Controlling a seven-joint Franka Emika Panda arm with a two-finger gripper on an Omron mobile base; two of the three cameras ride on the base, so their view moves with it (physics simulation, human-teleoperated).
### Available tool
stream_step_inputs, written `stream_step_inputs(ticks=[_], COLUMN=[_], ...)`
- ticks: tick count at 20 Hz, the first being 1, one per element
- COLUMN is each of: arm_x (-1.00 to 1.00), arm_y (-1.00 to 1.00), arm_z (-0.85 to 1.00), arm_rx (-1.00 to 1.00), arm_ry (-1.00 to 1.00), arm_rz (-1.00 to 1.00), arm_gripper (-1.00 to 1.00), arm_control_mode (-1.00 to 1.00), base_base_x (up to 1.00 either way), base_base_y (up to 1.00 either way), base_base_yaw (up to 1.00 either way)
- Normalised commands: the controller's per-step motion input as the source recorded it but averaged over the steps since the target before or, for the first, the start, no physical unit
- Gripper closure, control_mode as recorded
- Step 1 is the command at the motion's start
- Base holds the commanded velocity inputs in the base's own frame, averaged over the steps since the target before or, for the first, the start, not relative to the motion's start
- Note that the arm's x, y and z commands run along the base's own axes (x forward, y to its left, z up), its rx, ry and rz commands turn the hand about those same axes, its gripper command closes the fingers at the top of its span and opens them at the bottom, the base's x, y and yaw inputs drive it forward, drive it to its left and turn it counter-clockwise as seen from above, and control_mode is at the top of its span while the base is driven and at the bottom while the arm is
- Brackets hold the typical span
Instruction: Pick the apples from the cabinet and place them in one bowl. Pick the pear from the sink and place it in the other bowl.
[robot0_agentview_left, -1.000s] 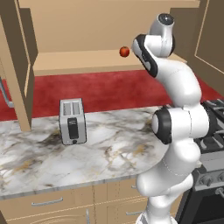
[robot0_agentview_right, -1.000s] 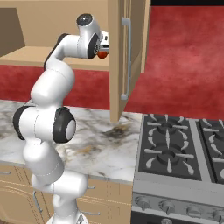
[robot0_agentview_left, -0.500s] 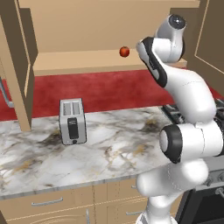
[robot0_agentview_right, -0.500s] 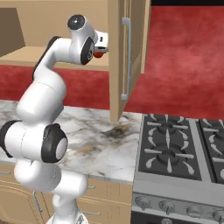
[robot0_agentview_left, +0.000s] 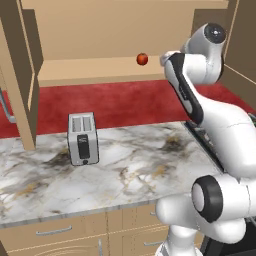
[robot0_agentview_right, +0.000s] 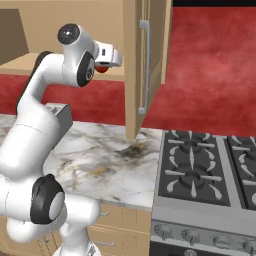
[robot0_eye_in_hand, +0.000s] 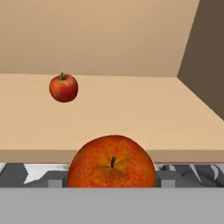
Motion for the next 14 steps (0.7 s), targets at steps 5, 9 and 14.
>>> stream_step_inputs(ticks=[5,9,14], arm_x=[-0.79,-0.79,-0.79], arm_y=[0.16,0.15,0.08], arm_z=[0.06,0.01,0.0], arm_rx=[0.0,0.0,0.0], arm_ry=[0.0,0.0,0.01], arm_rz=[0.0,0.0,0.0], arm_gripper=[1.0,1.0,1.0], arm_control_mode=[-1.0,-1.0,-1.0], base_base_x=[0.0,0.0,0.0], base_base_y=[0.0,0.0,0.0], base_base_yaw=[0.0,0.0,0.0])
